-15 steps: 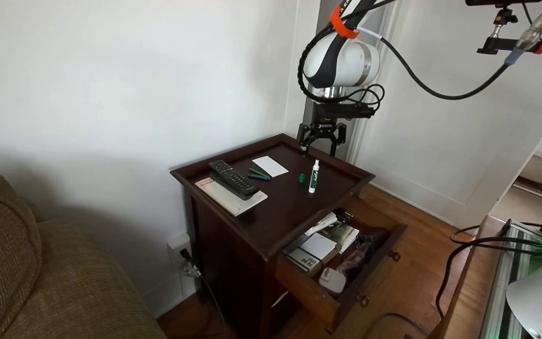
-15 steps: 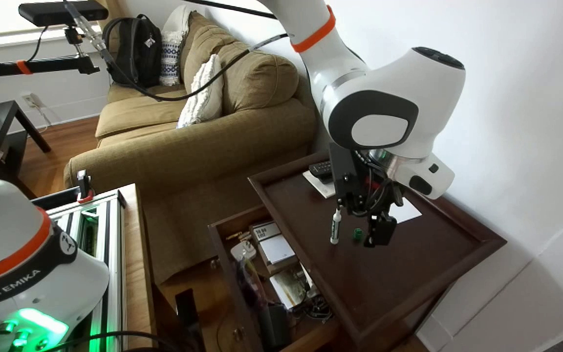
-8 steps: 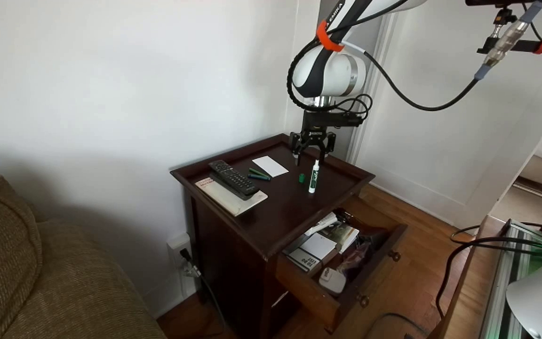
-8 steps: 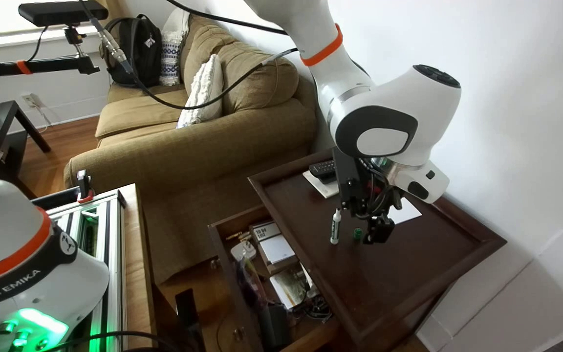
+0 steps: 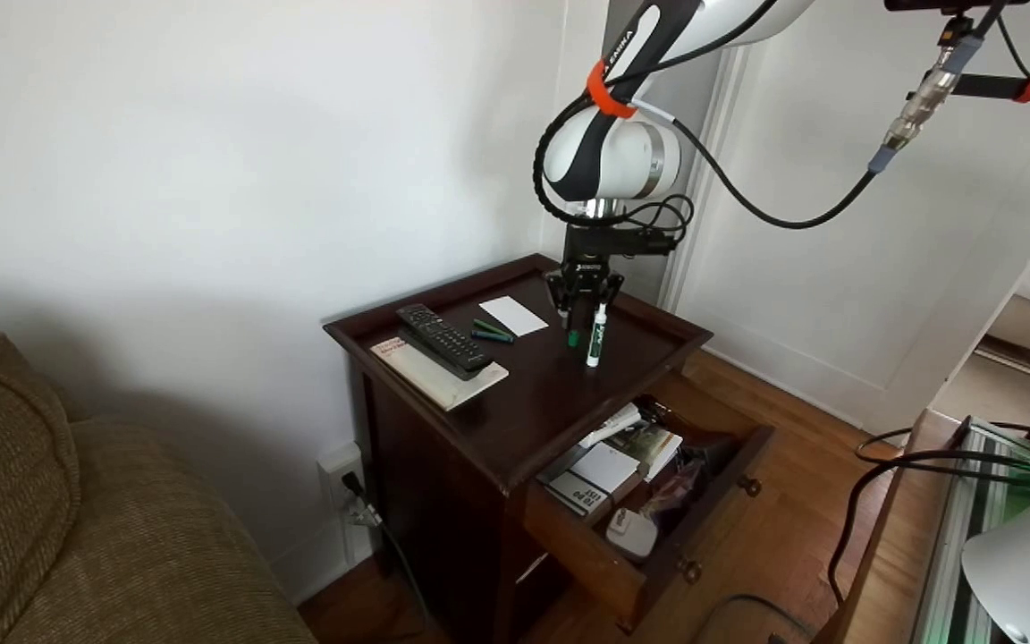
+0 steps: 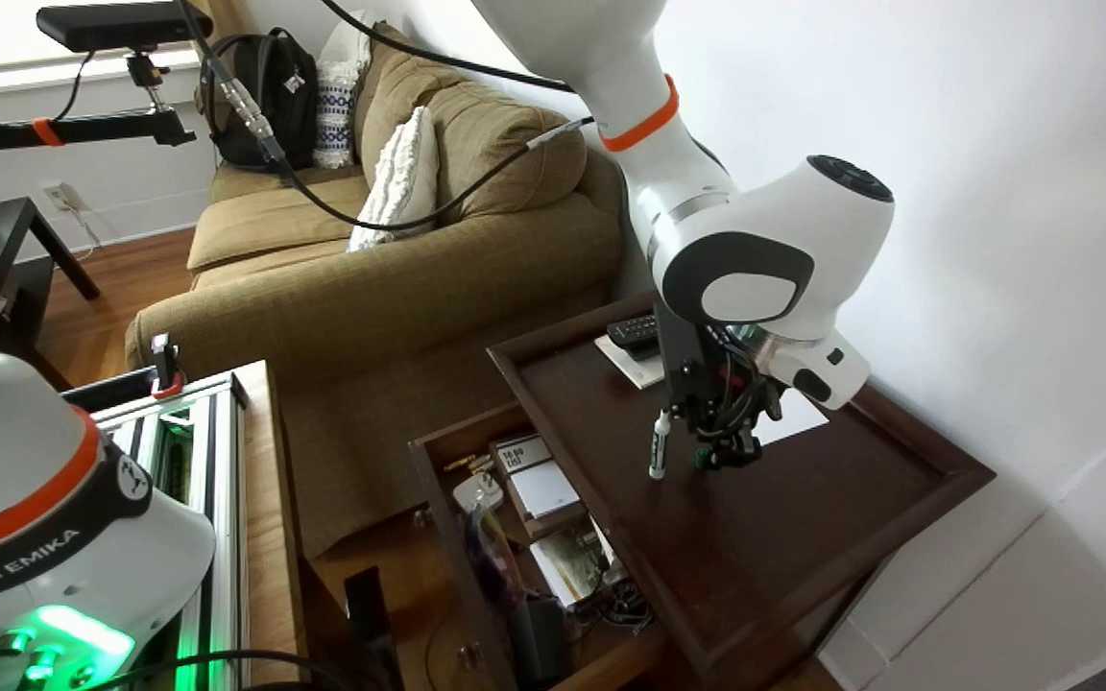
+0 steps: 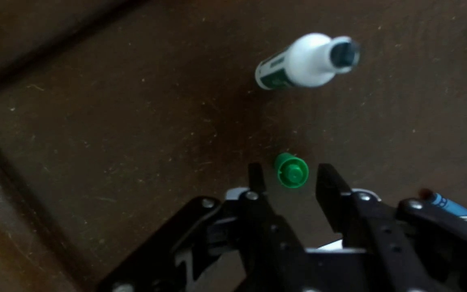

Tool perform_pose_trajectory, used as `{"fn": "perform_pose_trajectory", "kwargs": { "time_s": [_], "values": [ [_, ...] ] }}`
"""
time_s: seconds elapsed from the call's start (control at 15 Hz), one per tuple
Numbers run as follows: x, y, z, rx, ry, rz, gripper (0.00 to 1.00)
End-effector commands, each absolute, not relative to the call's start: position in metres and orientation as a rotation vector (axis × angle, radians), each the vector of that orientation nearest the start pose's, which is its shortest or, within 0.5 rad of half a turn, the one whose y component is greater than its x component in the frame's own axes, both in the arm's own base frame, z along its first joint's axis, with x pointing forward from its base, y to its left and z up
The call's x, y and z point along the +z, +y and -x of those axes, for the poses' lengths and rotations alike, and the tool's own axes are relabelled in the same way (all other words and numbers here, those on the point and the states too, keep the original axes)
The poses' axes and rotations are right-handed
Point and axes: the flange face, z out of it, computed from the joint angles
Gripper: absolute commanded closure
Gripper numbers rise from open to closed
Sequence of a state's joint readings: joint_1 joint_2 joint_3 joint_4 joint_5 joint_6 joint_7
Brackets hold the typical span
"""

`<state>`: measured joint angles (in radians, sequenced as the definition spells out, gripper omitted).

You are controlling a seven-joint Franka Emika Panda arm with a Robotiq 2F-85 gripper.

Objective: Put the green cap on the marker

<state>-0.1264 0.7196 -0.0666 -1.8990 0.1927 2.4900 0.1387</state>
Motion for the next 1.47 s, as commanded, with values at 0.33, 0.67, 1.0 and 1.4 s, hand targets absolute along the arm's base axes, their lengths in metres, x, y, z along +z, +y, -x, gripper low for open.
{"fn": "perform_pose_trajectory", "kwargs": {
  "time_s": [0.33,0.67,1.0,1.4],
  "values": [
    [0.089,-0.115,-0.601,0.189,0.747,2.959,0.55],
    [0.085,-0.113,-0.601,0.197,0.742,2.958,0.61],
    [0.088,-0.113,-0.602,0.188,0.74,2.959,0.67],
    [0.09,-0.114,-0.604,0.179,0.738,2.962,1.0]
  ]
}}
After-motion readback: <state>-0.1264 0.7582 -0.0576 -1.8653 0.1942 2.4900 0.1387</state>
